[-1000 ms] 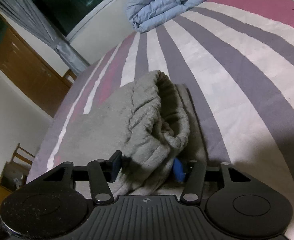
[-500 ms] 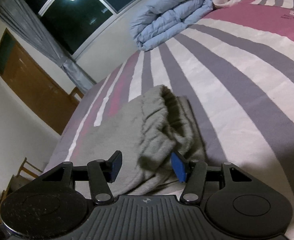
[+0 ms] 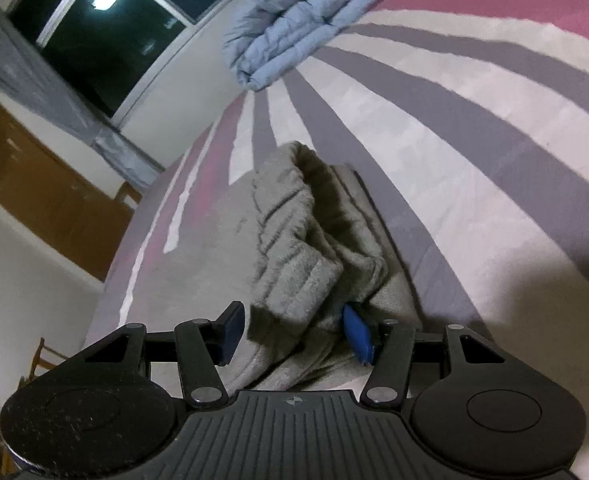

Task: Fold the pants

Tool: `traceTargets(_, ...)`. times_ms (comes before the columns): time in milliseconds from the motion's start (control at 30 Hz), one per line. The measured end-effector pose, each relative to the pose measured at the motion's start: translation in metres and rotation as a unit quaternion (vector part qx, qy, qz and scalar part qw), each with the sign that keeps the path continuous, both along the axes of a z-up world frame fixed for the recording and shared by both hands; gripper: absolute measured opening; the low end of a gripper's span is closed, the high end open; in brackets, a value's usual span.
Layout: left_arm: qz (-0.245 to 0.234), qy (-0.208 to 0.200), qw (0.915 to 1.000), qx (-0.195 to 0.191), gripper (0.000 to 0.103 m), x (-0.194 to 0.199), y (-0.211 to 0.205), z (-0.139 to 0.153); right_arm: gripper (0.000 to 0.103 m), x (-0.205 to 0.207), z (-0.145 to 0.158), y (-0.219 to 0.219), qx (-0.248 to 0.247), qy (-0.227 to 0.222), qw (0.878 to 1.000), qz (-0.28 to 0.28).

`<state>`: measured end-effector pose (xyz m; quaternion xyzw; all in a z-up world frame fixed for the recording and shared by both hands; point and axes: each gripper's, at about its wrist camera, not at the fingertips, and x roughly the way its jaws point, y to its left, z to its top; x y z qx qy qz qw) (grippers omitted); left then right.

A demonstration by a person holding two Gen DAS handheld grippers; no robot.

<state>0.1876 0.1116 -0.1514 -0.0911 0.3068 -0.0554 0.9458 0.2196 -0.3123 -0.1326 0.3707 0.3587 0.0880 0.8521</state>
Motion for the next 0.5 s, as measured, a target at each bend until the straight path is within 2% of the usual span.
traceTargets(100, -0.003, 0.005, 0.9999, 0.009, 0.083, 0.001, -0.002, -0.002, 0.055, 0.002, -0.003, 0.002, -0.002, 0.001, 1.000, -0.006)
traceTargets(200, 0.002, 0.002, 1.0000, 0.001, 0.083, 0.000, 0.001, 0.000, 0.054, 0.002, -0.004, 0.006, -0.014, 0.000, 1.000, -0.005)
traceTargets(367, 0.005, -0.007, 1.0000, -0.001, 0.080, -0.003, 0.002, 0.003, 0.047, -0.001, 0.000, 0.010, -0.035, -0.005, 0.999, 0.003)
traceTargets(500, 0.006, -0.006, 0.9999, 0.006, 0.081, -0.003, 0.002, 0.003, 0.047, -0.008, 0.007, 0.011, -0.048, -0.036, 0.998, 0.018)
